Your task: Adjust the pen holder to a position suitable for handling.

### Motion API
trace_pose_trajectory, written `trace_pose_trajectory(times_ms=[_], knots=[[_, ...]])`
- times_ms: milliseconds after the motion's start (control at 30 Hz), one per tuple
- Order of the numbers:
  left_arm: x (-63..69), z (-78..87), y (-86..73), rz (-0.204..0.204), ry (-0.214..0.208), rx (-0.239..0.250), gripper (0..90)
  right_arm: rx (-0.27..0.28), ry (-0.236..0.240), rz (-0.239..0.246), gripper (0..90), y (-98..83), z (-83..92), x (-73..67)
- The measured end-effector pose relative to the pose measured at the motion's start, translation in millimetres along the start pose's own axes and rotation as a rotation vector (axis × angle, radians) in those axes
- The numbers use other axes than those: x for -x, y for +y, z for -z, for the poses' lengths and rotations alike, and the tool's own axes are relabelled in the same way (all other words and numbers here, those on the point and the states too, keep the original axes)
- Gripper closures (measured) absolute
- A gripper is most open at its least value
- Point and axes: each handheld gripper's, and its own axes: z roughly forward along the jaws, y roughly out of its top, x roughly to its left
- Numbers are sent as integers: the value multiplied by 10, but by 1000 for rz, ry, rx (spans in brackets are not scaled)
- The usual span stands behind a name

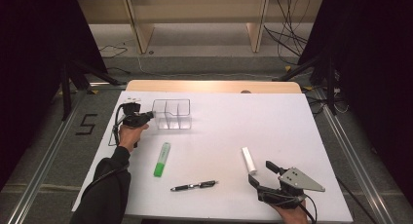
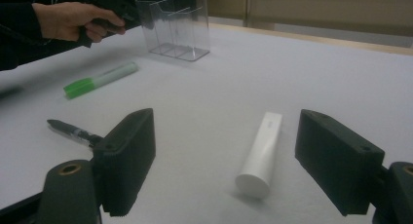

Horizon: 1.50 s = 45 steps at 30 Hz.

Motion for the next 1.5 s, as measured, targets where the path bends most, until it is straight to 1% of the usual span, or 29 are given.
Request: trace_pose_trajectory(times_ms=[33, 67, 133, 167, 233, 300, 333, 367, 467, 500, 533, 600, 667, 733, 767, 800, 933, 1067, 1100, 1233, 1300, 1433, 1467, 1500], knots=[[65, -17, 14, -16, 0, -10, 893, -1, -1, 1, 237, 2, 4, -3], [65, -17, 14, -16, 0, -10, 893, -2, 0, 2, 238, 1, 0, -4], [140, -54, 45, -12, -7, -15, 892, -9, 5, 6, 238, 0, -9, -8], [140, -54, 45, -12, -7, -15, 892, -11, 5, 6, 238, 0, -11, -12], [192, -91, 59, -10, -15, -14, 892, -12, 5, 8, 238, 0, -11, -15], [250, -123, 69, -16, -22, -21, 892, -12, 4, 7, 239, -1, -9, -9], [306, -154, 79, -20, -26, -27, 892, -11, 4, 6, 239, -2, -8, -5], [306, -154, 79, -20, -26, -27, 892, -11, 4, 6, 239, -2, -8, -5], [390, -207, 98, -26, -25, -30, 892, -5, 4, -2, 240, 1, -5, -4], [447, -240, 107, -32, -29, -34, 892, -6, 5, -2, 240, 1, -6, -4], [447, -240, 107, -32, -29, -34, 892, -6, 5, -2, 240, 2, -6, -6], [502, -270, 113, -49, -35, -48, 892, -8, 4, 0, 240, 2, -3, -7], [563, -315, 110, -44, -37, -50, 892, -9, 4, 0, 240, 2, -3, -7], [614, -345, 113, -55, -42, -65, 892, -7, 5, -3, 239, 1, -5, -6], [668, -371, 114, -61, -47, -72, 892, -8, 2, -1, 240, 2, 1, -6], [668, -371, 114, -61, -47, -72, 892, -8, 2, -1, 240, 2, 1, -6], [759, -401, 117, -87, -58, -90, 892, -8, 2, -4, 240, 3, 3, -4], [818, -429, 119, -87, -63, -92, 892, -7, 3, -1, 240, 7, 10, -5], [835, -437, 118, -81, -67, -90, 892, -7, 3, -1, 240, 7, 12, -5], [879, -453, 107, -95, -77, -102, 892, -11, 4, -4, 240, 5, 10, -2], [900, -463, 105, -87, -79, -99, 892, -11, 3, -2, 240, 5, 7, -8], [931, -483, 111, -98, -82, -102, 892, -11, 3, -1, 240, 5, 5, -7], [931, -483, 111, -98, -82, -102, 892, -10, 4, -3, 239, 4, 5, -6], [942, -490, 109, -90, -84, -98, 892, -11, 4, -4, 240, 5, 7, -5]])
